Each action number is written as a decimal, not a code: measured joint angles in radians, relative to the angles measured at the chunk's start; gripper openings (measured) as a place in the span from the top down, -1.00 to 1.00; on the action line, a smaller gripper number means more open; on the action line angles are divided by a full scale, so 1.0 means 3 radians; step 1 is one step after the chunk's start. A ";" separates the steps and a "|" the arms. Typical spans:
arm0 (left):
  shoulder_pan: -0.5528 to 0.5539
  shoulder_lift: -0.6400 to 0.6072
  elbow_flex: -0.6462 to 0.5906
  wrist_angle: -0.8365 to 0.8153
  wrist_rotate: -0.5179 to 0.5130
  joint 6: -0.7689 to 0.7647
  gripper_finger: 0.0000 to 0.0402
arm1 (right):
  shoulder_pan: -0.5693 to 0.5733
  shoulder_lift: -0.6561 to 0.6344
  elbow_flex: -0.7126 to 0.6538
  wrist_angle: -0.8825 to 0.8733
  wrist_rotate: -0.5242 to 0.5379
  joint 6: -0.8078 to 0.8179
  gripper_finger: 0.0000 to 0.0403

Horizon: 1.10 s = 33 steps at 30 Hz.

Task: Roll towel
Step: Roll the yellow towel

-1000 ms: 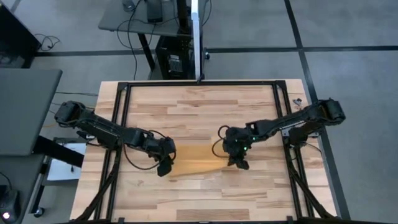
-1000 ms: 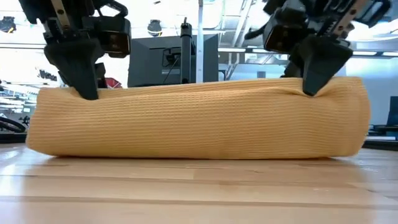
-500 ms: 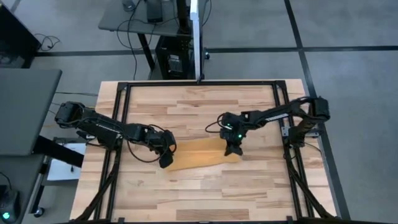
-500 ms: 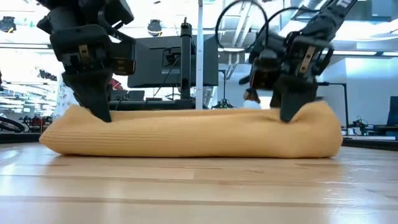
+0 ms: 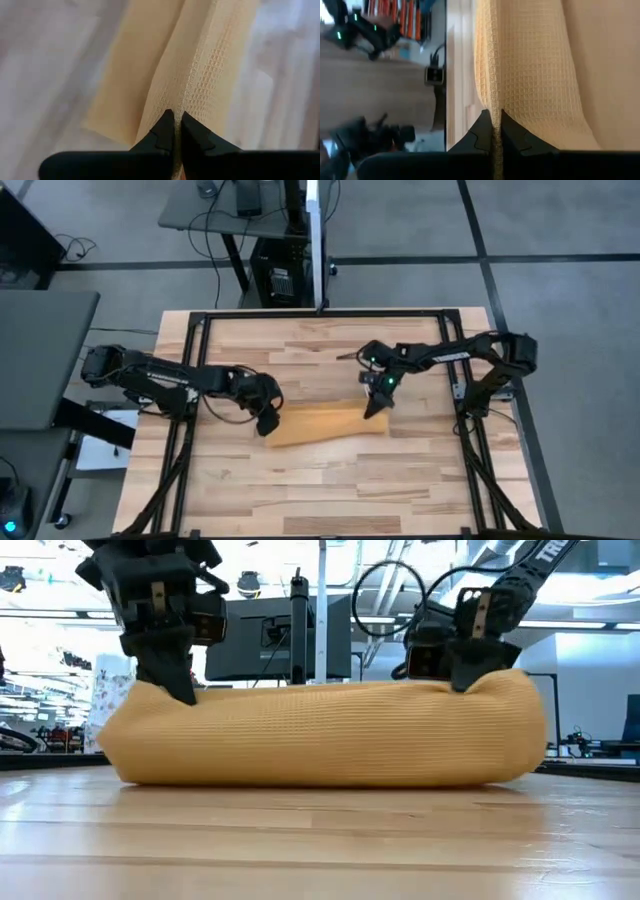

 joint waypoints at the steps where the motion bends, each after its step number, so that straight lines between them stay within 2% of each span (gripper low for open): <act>1: 0.0061 0.0021 -0.0022 0.0008 0.0001 0.0022 1.00 | -0.0069 0.0043 0.0003 0.0002 -0.0024 -0.0011 1.00; 5: 0.0230 0.0129 -0.0188 0.0188 0.0001 0.0042 1.00 | -0.0272 0.0339 0.0004 0.0014 -0.0018 -0.0188 1.00; 10: 0.0303 0.0293 -0.0254 0.0272 -0.0163 0.0046 1.00 | -0.0372 0.0662 0.0015 0.0092 0.0191 -0.0385 1.00; 13: 0.0323 0.0389 -0.0254 0.0340 -0.0195 0.0046 1.00 | -0.0440 0.0685 0.0019 0.0114 0.0180 -0.0408 1.00; 17: 0.0322 0.0462 -0.0254 0.0422 -0.0303 0.0058 1.00 | -0.0534 0.0570 0.0013 0.0122 0.0348 -0.0353 0.97; 21: 0.0352 0.0465 -0.0267 0.0372 -0.0362 0.0149 0.96 | -0.0639 0.0520 0.0002 0.0093 0.0354 -0.0068 0.80; 28: 0.0484 0.0426 -0.0267 0.0231 -0.0374 0.0469 0.61 | -0.0840 0.0508 0.0006 -0.0038 0.0342 0.0026 0.38; 33: 0.0598 0.0267 0.0016 -0.0165 -0.0377 0.0783 0.49 | -0.0970 0.0249 0.0036 -0.0105 0.0286 0.0031 0.23</act>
